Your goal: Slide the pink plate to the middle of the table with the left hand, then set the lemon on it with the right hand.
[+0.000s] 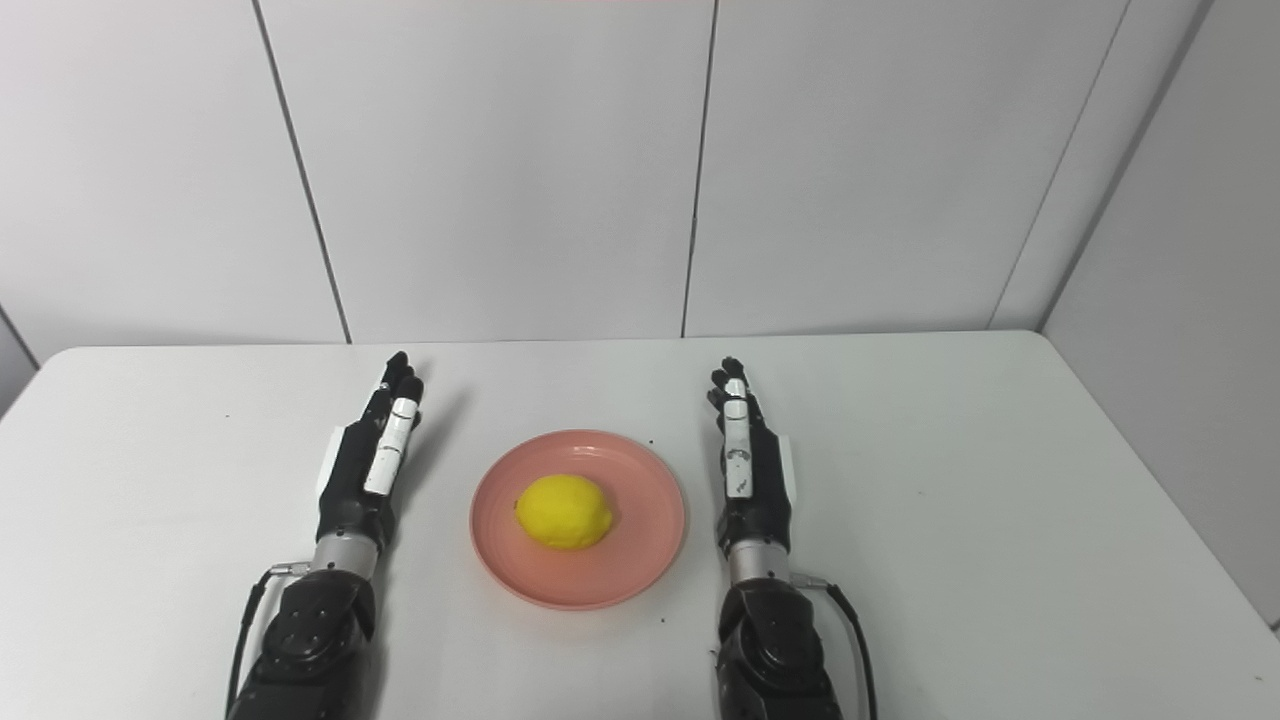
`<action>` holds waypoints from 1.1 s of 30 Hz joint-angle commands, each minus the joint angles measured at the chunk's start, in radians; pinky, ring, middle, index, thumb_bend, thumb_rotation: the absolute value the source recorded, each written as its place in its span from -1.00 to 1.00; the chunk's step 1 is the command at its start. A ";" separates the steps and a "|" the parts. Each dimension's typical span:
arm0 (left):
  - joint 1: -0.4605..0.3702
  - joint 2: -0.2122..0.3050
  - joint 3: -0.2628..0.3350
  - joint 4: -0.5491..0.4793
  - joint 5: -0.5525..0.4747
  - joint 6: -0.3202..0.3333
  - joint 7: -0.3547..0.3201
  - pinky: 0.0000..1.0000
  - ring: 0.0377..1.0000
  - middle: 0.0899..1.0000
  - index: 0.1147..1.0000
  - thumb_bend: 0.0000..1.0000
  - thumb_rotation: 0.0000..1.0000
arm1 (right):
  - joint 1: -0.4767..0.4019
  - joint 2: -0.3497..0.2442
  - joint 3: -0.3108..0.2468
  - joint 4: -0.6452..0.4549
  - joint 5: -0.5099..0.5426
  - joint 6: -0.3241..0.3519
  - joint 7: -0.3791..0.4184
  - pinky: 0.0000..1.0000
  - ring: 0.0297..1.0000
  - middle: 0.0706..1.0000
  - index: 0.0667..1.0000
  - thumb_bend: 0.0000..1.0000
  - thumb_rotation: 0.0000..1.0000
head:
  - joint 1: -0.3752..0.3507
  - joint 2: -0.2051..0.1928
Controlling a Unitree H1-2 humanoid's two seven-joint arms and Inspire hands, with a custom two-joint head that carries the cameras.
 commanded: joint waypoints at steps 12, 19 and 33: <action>0.034 -0.040 0.028 -0.036 -0.059 0.049 0.000 1.00 1.00 1.00 1.00 0.42 1.00 | -0.011 -0.018 0.031 -0.024 -0.028 0.040 0.022 1.00 1.00 1.00 1.00 0.55 1.00 | 0.000 0.002; 0.038 -0.044 0.029 -0.047 -0.049 0.056 -0.001 1.00 1.00 1.00 0.99 0.43 1.00 | -0.014 -0.024 0.034 -0.013 -0.044 0.041 0.024 1.00 1.00 1.00 1.00 0.57 1.00 | 0.000 0.000; 0.039 -0.040 0.025 -0.052 -0.043 0.070 -0.002 1.00 1.00 1.00 0.97 0.45 0.95 | -0.017 -0.028 0.031 -0.007 -0.058 0.057 0.011 1.00 1.00 1.00 1.00 0.67 1.00 | 0.005 -0.001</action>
